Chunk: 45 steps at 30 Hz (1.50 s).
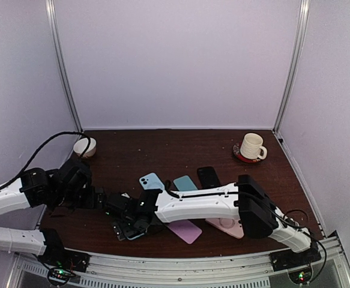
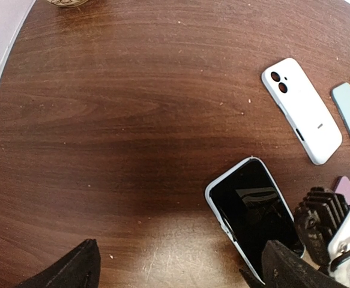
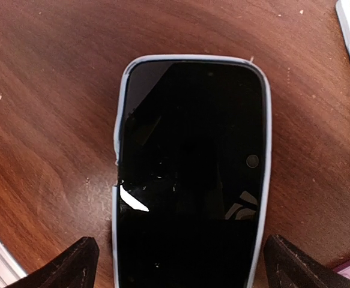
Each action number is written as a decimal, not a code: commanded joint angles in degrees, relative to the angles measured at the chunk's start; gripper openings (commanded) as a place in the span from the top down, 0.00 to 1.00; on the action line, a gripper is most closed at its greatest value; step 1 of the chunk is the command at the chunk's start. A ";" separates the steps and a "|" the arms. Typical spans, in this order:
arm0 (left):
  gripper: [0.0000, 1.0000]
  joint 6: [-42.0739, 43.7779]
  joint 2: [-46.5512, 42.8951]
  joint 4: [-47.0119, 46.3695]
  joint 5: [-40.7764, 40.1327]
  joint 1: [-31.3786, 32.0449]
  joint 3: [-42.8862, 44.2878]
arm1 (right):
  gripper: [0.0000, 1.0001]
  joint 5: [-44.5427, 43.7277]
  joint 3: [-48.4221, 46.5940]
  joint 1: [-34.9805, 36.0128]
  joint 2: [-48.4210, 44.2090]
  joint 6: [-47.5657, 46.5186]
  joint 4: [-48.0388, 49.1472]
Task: Take the phone out of the phone case
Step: Pick up the phone with the phone case at the center of the board.
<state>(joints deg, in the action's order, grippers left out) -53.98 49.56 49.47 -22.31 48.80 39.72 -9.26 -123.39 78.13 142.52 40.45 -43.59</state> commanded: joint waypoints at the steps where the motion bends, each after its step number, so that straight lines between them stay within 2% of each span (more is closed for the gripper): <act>1: 0.02 0.18 0.65 -2.18 -0.55 -0.37 -0.36 | 0.00 -2.22 -3.16 0.89 3.14 -1.72 -3.72; 16: 0.02 1.01 1.94 -2.43 -0.81 -0.39 -0.34 | 0.01 -6.00 -3.56 1.16 8.54 -4.75 -8.56; 18: 0.02 1.18 2.03 -2.37 -0.78 -0.37 -0.45 | 0.05 -5.95 -3.37 1.15 9.03 -4.80 -8.57; 22: 0.02 1.53 1.41 -2.54 -0.08 -0.37 -0.37 | 0.24 -4.79 -1.57 1.19 8.07 -5.59 -6.83; 23: 0.02 1.75 1.15 -2.54 0.17 -0.37 -0.31 | 0.25 -4.70 -0.64 1.20 7.43 -5.68 -6.14; 27: 0.02 3.65 -0.24 -2.76 1.62 -0.37 0.04 | 0.28 -5.30 4.24 1.06 3.09 -7.03 -2.16; 31: 0.03 6.02 -2.03 -2.96 3.78 -0.37 0.55 | 0.29 -6.15 14.01 1.01 -4.44 -10.74 7.11; 34: 0.06 7.49 -3.88 -2.88 5.33 -0.37 1.25 | 0.33 -9.42 22.90 0.90 -11.80 -14.32 14.80; 40: 0.10 10.61 -6.94 -2.67 10.68 -0.45 4.00 | 0.40 -18.04 33.96 0.89 -22.69 -20.51 21.58; 45: 0.11 12.45 -8.38 -2.01 15.01 -0.47 6.48 | 0.42 -19.98 42.13 1.00 -31.21 -24.85 28.90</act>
<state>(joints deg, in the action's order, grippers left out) -44.38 42.33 48.90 -12.21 48.73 43.24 -23.22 -84.95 79.24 119.44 20.69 -24.64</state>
